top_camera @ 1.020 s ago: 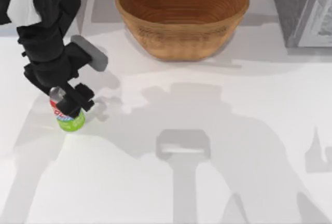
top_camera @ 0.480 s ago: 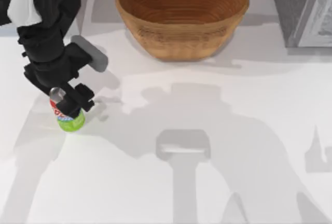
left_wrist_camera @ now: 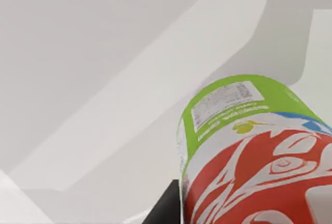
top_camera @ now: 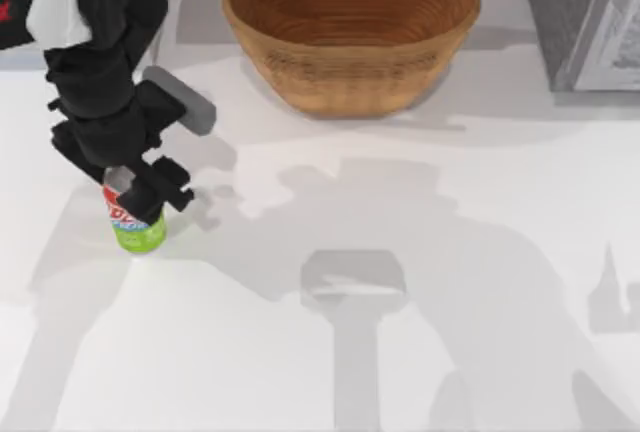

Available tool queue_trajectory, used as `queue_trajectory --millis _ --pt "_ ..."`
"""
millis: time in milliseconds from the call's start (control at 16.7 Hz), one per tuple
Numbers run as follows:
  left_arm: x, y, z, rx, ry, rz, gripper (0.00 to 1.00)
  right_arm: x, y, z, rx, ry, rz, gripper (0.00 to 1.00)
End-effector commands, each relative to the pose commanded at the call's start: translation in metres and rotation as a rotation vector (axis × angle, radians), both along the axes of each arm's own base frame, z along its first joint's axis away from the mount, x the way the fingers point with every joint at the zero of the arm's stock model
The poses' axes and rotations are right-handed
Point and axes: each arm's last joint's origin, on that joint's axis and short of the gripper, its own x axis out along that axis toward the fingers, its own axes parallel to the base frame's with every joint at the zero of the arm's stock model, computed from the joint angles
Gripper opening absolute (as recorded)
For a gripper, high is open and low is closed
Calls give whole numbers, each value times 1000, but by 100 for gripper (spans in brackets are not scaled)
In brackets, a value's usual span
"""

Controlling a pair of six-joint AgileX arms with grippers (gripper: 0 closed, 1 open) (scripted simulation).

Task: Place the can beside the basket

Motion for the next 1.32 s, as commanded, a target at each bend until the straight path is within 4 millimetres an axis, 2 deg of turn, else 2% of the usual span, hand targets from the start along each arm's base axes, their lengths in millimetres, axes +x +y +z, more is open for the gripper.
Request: queue_trajectory --millis 180,420,660,840,1020,1320 --pt "3 -20 2 4 3 110 0 0 0 0 0 0 0 100" --pt "3 -57 9 4 -7 351 0 0 0 0 0 0 0 100" --pt "-3 -95 16 2 -15 594 0 0 0 0 0 0 0 100" --pt "-10 -115 19 2 -15 704 0 0 0 0 0 0 0 100" --pt "-14 -124 20 1 -14 746 0 0 0 0 0 0 0 100" --pt "-13 -123 20 0 -15 749 0 0 0 0 0 0 0 100"
